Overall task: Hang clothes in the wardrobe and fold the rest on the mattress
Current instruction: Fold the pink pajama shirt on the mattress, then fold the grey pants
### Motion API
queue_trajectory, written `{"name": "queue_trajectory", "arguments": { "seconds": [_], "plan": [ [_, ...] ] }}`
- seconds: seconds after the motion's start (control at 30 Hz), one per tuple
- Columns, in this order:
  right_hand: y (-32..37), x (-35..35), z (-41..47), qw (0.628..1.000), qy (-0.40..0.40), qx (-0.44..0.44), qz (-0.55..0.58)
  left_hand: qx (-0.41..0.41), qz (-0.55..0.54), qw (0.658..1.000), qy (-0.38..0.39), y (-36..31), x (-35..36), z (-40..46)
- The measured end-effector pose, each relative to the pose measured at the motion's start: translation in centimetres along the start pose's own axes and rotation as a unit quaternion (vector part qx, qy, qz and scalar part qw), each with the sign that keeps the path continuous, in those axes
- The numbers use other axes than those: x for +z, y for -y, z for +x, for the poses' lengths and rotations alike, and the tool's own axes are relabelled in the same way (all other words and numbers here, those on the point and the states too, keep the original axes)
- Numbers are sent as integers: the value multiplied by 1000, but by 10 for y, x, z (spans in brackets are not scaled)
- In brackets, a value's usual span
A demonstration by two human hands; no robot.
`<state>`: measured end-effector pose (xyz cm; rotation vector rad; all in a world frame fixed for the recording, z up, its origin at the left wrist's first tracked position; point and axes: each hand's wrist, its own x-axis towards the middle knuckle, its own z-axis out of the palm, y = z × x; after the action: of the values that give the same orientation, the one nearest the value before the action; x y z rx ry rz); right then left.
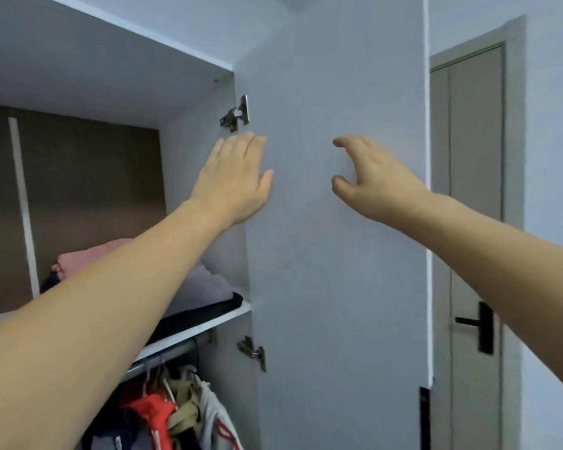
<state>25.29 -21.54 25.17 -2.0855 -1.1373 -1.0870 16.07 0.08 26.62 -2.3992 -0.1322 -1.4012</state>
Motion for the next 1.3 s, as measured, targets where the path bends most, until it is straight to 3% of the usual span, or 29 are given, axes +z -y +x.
{"name": "queue_trajectory", "arguments": {
  "seconds": [0.17, 0.37, 0.57, 0.97, 1.17, 1.3],
  "plan": [
    [-74, -101, -68, 995, 6, -42, -94, 17, -56, 998, -24, -138, -20, 26],
    [-165, -167, -131, 990, -15, 69, -123, 77, -139, 985, -73, -280, -20, 52],
    [-267, -230, -210, 964, -4, 188, -188, 106, -178, 978, -16, -418, 10, 79],
    [-474, -364, -374, 909, 37, 325, -259, 180, -261, 946, 71, -717, 76, 106],
    [-588, -396, -465, 871, 65, 409, -264, 243, -305, 914, 108, -884, 127, 109],
    [-668, -416, -556, 824, 74, 496, -265, 307, -340, 876, 151, -1018, 166, 89]
  ]
}}
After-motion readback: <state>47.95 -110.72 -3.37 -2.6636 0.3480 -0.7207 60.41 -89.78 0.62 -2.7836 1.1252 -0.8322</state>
